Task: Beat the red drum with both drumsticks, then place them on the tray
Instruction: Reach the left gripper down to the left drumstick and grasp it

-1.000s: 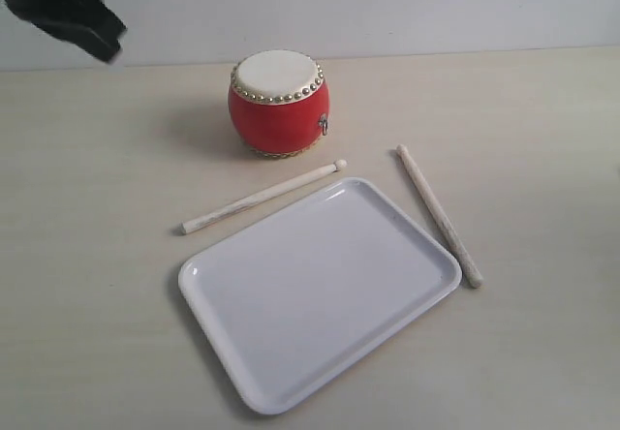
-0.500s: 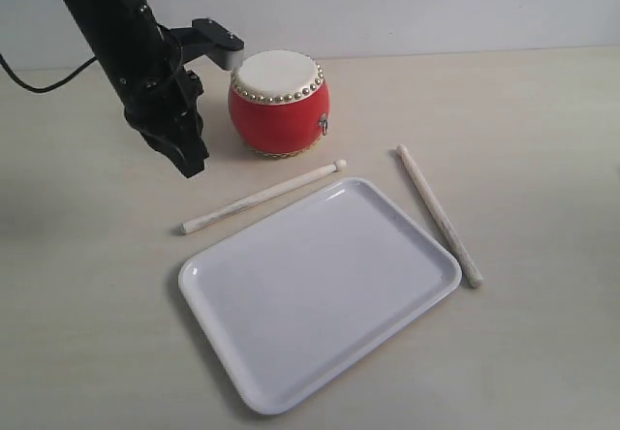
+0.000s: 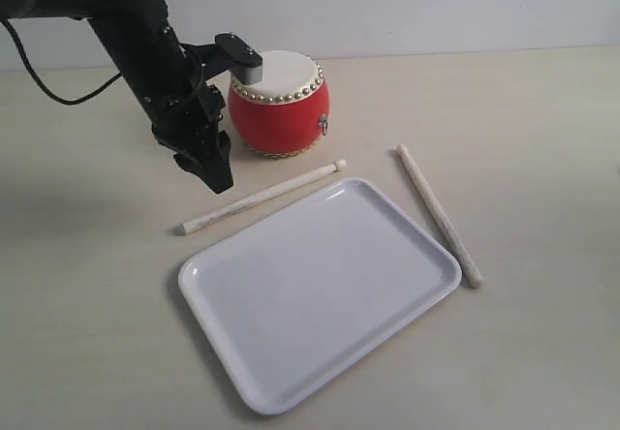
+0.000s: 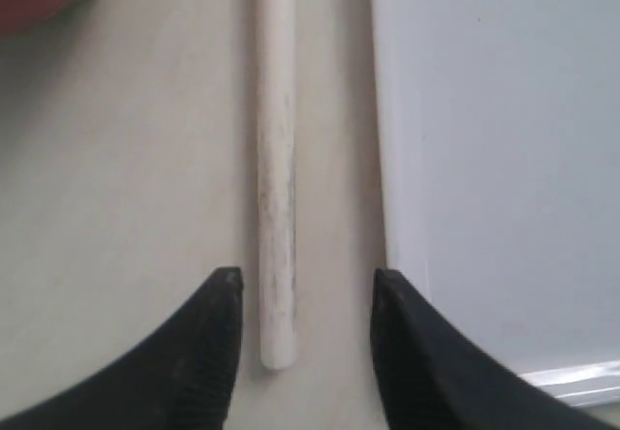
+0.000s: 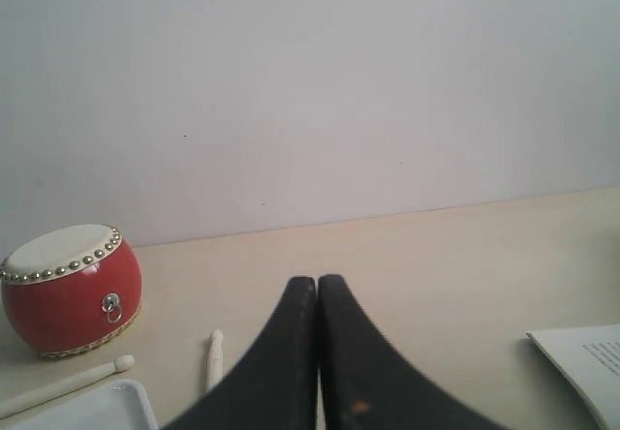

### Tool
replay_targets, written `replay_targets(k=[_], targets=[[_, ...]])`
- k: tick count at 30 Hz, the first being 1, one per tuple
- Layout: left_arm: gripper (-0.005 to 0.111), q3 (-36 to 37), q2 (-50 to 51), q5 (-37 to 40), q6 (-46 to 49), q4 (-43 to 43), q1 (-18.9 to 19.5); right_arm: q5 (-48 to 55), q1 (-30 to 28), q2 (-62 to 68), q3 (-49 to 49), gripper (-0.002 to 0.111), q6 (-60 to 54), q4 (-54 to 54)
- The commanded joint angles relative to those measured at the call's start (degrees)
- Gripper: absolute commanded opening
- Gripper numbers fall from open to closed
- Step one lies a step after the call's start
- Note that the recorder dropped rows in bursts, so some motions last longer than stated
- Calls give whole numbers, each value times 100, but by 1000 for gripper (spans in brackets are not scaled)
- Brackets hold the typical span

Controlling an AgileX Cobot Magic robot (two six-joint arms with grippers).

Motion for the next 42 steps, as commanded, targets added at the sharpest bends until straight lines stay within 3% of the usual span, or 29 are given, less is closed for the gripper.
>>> replay_targets(k=[1, 25, 42], targets=[[45, -13, 157, 13, 58, -95, -21, -25, -29, -38, 30, 0, -2, -33], [45, -13, 677, -262, 475, -140, -21, -25, -29, -38, 30, 0, -2, -33], [45, -13, 877, -663, 514, 275, -21, -25, -29, -38, 30, 0, -2, -33]])
